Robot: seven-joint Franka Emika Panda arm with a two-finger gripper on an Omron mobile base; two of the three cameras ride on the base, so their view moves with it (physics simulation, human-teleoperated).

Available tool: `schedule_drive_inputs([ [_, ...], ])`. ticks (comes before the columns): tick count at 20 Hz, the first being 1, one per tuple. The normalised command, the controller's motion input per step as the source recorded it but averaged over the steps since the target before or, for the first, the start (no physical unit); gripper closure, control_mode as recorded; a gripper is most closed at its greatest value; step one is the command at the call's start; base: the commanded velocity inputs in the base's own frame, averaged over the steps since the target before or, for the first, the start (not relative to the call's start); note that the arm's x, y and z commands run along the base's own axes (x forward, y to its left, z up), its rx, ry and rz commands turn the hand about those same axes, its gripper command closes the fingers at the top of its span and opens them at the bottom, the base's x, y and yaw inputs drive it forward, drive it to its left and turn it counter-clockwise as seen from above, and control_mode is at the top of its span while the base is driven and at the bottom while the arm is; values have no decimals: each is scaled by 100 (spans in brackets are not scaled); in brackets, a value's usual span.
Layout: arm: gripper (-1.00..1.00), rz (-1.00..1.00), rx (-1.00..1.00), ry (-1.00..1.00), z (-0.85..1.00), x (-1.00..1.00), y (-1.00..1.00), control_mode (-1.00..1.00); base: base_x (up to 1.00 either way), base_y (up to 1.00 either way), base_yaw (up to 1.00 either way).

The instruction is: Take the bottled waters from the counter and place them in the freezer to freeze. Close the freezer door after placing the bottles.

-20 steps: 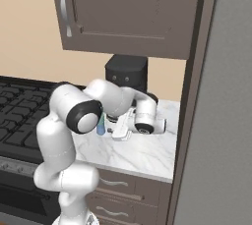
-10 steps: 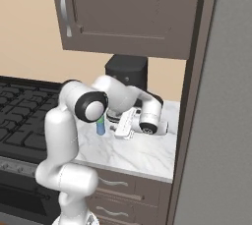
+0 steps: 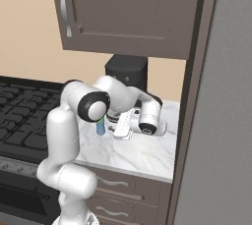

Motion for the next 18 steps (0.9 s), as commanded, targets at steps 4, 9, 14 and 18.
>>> schedule_drive_inputs([
  [4, -100, 0, 0, 0, 0, 0, 17, -100, 0, 0, 0],
  [9, -100, 0, 0, 0, 0, 0, 9, -100, 0, 0, 0],
  [14, -100, 0, 0, 1, 0, 0, 4, -100, 0, 0, 0],
  [18, -100, 0, 0, 1, 0, 0, 8, -100, 0, 0, 0],
])
